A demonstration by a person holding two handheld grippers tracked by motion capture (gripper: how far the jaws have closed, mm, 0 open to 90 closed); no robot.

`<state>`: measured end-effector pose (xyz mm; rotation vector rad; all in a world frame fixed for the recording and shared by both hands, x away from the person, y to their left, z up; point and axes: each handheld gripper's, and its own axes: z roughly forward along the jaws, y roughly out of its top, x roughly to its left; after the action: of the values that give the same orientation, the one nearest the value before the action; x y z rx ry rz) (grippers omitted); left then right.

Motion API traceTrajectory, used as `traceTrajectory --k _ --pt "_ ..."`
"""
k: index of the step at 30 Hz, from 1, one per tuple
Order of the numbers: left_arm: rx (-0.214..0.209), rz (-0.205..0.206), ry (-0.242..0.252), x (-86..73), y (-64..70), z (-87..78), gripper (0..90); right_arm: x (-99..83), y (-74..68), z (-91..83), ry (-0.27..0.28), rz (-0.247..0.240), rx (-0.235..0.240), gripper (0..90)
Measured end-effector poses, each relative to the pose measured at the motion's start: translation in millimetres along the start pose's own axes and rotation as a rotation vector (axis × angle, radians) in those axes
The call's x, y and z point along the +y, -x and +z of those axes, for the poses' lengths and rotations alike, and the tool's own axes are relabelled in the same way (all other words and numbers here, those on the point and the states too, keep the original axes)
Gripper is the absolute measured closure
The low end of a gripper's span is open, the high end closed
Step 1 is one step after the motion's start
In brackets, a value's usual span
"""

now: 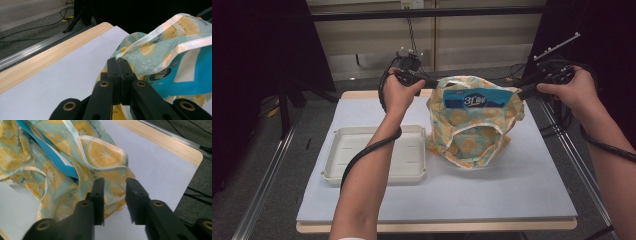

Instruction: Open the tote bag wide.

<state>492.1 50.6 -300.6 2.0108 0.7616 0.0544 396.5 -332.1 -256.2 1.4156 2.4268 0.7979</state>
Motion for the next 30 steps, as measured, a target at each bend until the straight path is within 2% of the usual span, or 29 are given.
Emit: traceTrajectory --k 3,9,12,13,16,17,18,19,21,23,27,28,29,30 --pt "0.003 -0.004 -0.001 -0.3 -0.6 0.2 89.8 -2.2 1.6 0.0 0.006 0.003 -0.004 58.1" --pt "0.000 -0.006 -0.003 -1.6 -1.2 0.6 89.8 -5.0 2.4 10.3 -0.009 0.012 -0.016 54.0" --pt "0.007 -0.011 -0.010 -2.7 -3.0 -0.7 89.8 -6.3 3.2 15.6 -0.013 0.023 -0.008 55.1" --pt "0.003 -0.016 0.001 -4.0 -3.9 -0.2 89.8 -7.1 3.5 18.0 -0.009 0.022 -0.006 57.8" --pt "0.002 -0.011 -0.011 -6.0 -6.3 -0.1 89.8 -9.7 4.9 23.2 -0.022 0.025 0.004 69.6" --pt "0.003 -0.013 -0.007 -6.6 -7.2 0.5 89.8 -9.7 4.9 23.2 -0.022 0.025 0.004 69.6" --pt "0.008 -0.018 -0.009 -7.0 -7.7 1.2 89.8 -11.3 6.4 24.6 -0.025 0.026 0.004 81.8" --pt "0.005 -0.015 -0.015 -7.5 -9.2 2.0 89.8 -11.3 6.4 24.6 -0.025 0.026 0.004 81.8" --pt "0.009 -0.028 -0.006 -9.2 -12.0 5.0 89.6 -12.7 8.1 26.1 -0.033 0.032 0.020 90.0" --pt "0.012 -0.022 -0.015 -10.2 -14.7 6.9 89.4 -13.2 8.5 26.2 -0.041 0.034 0.000 90.0" --pt "0.022 -0.032 -0.017 -13.8 -19.3 11.6 87.3 -13.3 9.5 27.5 -0.051 0.025 -0.004 90.0" --pt "0.032 -0.032 -0.018 -14.8 -20.2 12.1 79.8 -13.2 9.1 28.4 -0.052 0.025 0.000 90.0" --pt "0.025 -0.045 -0.019 -15.8 -20.7 12.5 79.8 -13.2 9.1 28.4 -0.052 0.025 0.000 90.0" --pt "0.021 -0.056 0.001 -17.7 -20.9 13.4 75.6 -13.3 8.6 28.8 -0.052 0.024 0.002 90.0"
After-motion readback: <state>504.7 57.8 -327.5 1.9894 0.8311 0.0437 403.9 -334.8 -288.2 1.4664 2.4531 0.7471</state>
